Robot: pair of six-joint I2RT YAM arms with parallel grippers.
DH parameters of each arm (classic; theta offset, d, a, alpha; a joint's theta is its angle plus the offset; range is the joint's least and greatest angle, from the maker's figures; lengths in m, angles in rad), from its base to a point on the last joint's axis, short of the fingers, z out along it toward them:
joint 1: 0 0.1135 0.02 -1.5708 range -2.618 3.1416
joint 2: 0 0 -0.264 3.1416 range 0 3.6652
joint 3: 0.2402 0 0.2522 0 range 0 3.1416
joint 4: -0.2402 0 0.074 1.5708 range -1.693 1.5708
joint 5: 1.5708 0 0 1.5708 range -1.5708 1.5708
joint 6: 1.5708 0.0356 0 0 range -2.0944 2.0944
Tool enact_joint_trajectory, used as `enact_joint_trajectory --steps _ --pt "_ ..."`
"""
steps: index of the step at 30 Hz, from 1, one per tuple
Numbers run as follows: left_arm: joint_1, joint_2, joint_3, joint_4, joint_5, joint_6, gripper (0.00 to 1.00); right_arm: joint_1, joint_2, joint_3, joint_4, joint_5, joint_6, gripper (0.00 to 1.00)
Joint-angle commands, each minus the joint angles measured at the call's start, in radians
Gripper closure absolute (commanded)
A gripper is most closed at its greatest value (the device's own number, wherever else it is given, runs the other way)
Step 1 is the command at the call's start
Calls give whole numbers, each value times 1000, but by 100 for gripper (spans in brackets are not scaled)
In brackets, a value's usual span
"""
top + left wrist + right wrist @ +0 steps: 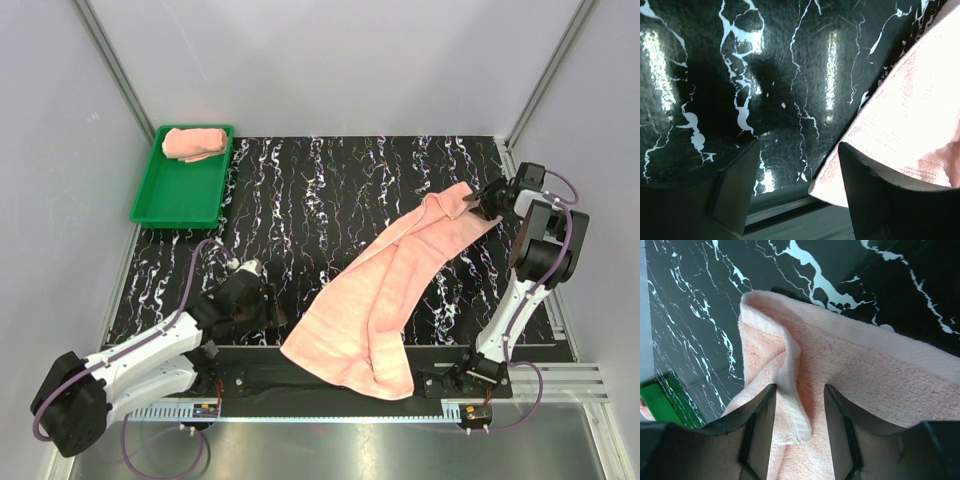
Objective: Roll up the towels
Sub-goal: Flatten the towel
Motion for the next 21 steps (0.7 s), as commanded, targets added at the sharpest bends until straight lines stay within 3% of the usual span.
enact_joint_trajectory --steps 1,8,11,17,21 --pt "-7 20 -14 66 -1 -6 31 20 10 30 51 -28 -4 51" --pt "-7 9 -17 58 -6 4 31 64 16 33 51 -20 -23 67" --pt "-7 -6 -25 53 -6 0 31 64 11 31 45 -27 -26 81" --pt "-7 -32 -36 38 -7 -6 31 66 -109 -17 22 -19 -26 96" --pt "-12 -35 -39 30 -9 -10 31 66 -220 -25 -25 -10 -18 99"
